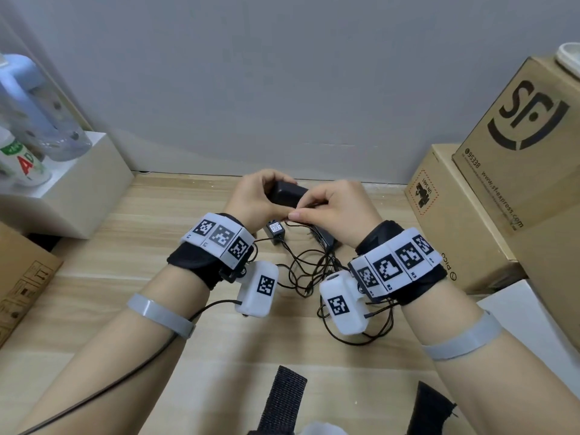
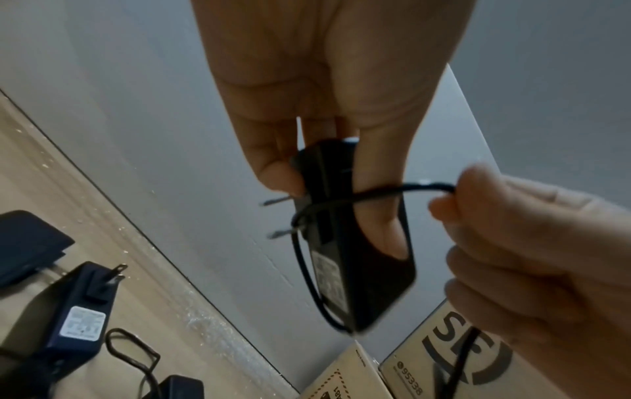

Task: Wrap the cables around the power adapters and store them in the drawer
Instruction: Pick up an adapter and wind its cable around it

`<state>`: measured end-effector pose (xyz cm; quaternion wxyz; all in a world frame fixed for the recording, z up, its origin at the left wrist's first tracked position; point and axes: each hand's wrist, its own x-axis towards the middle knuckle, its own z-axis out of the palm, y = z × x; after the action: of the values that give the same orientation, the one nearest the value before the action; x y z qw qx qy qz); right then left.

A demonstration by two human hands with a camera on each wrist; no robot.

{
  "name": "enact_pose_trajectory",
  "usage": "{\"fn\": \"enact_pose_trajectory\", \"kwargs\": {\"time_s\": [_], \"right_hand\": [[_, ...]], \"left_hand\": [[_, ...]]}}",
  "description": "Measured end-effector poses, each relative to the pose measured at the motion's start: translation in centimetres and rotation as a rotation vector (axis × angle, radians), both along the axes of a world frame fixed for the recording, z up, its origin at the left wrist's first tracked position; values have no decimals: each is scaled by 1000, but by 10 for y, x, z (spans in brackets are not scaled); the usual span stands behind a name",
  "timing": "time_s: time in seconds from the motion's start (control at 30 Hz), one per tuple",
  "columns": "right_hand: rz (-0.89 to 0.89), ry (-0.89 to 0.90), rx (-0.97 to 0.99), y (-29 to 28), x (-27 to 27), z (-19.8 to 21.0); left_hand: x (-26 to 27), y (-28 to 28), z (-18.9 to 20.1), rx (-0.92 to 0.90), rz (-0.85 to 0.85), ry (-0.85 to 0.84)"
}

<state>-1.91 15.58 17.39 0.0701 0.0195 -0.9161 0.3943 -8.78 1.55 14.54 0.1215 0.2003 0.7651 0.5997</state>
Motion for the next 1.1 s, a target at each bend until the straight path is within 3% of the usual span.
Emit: {"fn": "enact_pose_trajectory", "kwargs": {"time_s": [0.17, 0.33, 0.47, 0.57, 0.7, 0.9, 1.0, 1.1], "right_hand": [[-67, 50, -136, 15, -6, 4], [-95, 119, -222, 28, -11, -1], [-85, 118, -199, 30, -17, -9], [-73, -45, -176, 24, -20, -16], [80, -289, -225, 6, -12, -28], [160, -412, -278, -2, -6, -31], [239, -356, -230, -6, -3, -19], [273, -248, -324, -7, 2, -2]], "left_hand": [[-2, -7, 4, -13, -252, -128], [-5, -15, 2, 36, -300, -155], [-2, -13, 5, 274, -387, -283], [-2, -4, 10, 454, -313, -331], [-3, 8, 11, 496, -55, -343], [-9, 8, 4, 310, 144, -238], [-13, 6, -8, 116, 182, -43], [-21, -3, -21, -79, 180, 67]]}}
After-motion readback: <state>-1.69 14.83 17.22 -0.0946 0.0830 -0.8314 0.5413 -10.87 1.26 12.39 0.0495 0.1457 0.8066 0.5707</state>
